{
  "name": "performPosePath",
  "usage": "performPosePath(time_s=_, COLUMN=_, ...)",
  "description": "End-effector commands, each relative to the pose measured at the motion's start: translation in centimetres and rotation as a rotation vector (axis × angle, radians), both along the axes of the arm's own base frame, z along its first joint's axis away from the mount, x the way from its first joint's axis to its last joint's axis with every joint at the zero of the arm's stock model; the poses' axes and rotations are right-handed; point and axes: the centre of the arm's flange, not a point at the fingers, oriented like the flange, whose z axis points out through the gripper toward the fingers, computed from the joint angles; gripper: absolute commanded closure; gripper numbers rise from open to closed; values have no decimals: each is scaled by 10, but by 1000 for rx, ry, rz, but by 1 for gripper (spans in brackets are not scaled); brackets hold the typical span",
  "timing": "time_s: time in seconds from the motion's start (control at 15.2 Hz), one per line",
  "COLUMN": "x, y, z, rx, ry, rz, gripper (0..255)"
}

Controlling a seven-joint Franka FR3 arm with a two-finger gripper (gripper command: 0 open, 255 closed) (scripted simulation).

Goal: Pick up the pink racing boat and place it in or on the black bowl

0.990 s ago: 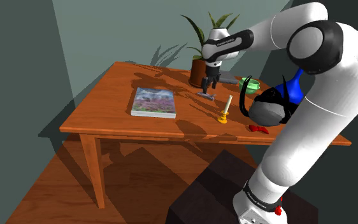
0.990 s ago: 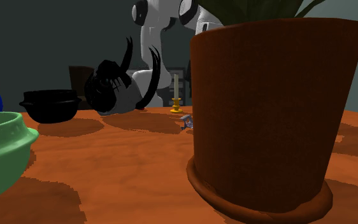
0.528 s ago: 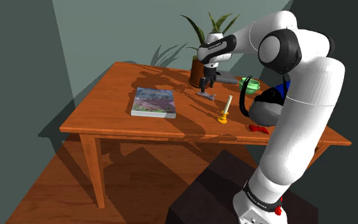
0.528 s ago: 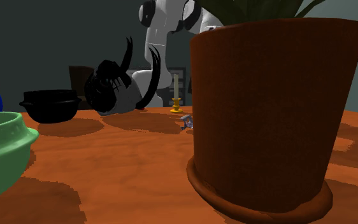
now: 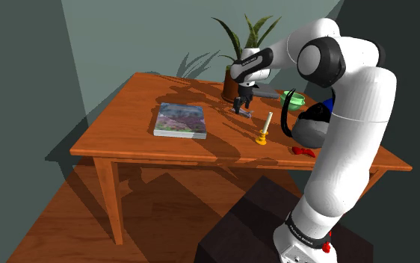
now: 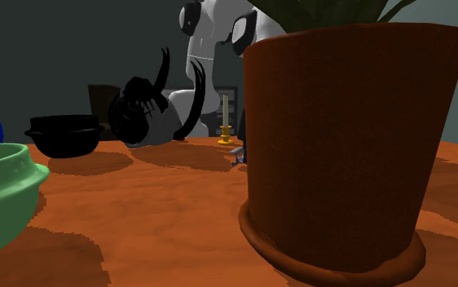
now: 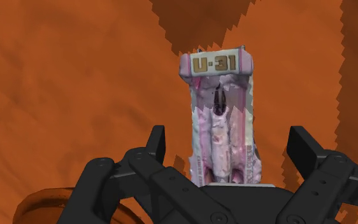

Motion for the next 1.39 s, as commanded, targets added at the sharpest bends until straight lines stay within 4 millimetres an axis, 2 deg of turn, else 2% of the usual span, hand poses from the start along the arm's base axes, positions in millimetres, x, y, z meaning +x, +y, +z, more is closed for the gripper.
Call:
performPosePath(time_s=0.0, x=0, y=0, z=-2, rx=0, ry=-1, rz=0, gripper=0)
performPosePath(time_s=0.33, x=0, y=0, z=-2, rx=0, ry=0, rz=0, gripper=0)
performPosePath(time_s=0.4, x=0, y=0, z=-2, rx=0, ry=0, rz=0, gripper=255)
performPosePath(time_s=0.99, x=0, y=0, z=-2, rx=0, ry=-1, rz=0, gripper=255)
performPosePath(time_s=1.32, x=0, y=0, z=25, rx=0, ry=-1, rz=0, gripper=255)
